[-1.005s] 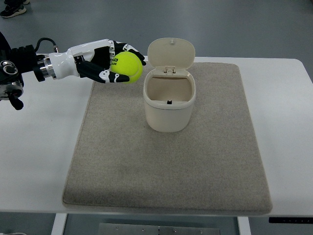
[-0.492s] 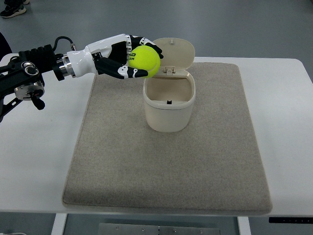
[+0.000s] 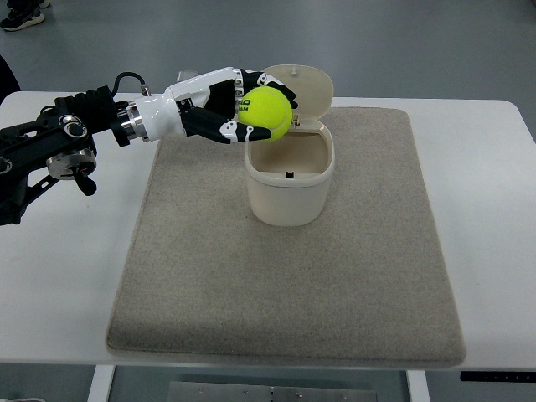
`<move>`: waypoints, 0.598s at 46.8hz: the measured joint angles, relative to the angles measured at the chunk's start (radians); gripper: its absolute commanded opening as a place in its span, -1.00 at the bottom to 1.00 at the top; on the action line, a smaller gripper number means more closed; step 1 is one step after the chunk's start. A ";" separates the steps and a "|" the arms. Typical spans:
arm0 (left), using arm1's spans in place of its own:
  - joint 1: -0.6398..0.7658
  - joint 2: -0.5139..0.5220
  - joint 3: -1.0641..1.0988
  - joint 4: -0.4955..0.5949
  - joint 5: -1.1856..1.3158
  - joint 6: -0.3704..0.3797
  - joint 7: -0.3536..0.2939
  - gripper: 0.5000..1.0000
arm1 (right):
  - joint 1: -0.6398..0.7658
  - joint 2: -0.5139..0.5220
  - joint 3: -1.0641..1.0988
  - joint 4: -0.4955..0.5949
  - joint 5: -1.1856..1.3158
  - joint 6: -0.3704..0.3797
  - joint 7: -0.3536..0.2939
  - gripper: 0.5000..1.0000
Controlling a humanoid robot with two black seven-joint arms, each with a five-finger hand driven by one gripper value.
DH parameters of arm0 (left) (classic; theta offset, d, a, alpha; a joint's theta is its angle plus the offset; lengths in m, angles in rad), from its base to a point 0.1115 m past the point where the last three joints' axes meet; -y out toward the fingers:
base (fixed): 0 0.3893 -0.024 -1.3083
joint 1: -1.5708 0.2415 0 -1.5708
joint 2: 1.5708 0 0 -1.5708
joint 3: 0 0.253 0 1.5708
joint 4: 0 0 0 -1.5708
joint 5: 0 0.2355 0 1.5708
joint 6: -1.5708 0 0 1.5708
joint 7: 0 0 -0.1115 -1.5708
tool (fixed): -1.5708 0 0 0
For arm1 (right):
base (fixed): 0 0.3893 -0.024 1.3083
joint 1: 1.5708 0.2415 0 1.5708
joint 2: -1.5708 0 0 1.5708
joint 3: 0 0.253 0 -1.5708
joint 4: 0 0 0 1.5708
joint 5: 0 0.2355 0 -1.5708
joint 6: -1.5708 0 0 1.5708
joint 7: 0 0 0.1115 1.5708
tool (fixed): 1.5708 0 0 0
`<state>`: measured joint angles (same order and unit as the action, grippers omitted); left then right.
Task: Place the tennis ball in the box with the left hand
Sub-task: 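Carry the ball with the left hand over the open cream bin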
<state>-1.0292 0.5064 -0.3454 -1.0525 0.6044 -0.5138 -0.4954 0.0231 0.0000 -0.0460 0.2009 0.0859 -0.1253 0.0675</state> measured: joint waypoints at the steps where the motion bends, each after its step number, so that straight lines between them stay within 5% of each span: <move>1: 0.001 0.000 0.000 0.000 0.000 0.001 0.000 -0.20 | 0.000 0.000 0.000 0.000 0.000 0.000 0.000 0.60; 28: 0.004 -0.025 0.002 0.011 0.001 0.026 0.002 -0.05 | 0.000 0.000 0.000 0.000 0.000 0.000 0.000 0.60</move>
<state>-1.0247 0.4818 -0.3436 -1.0416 0.6059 -0.4877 -0.4939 0.0229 0.0000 -0.0460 0.2009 0.0859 -0.1252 0.0675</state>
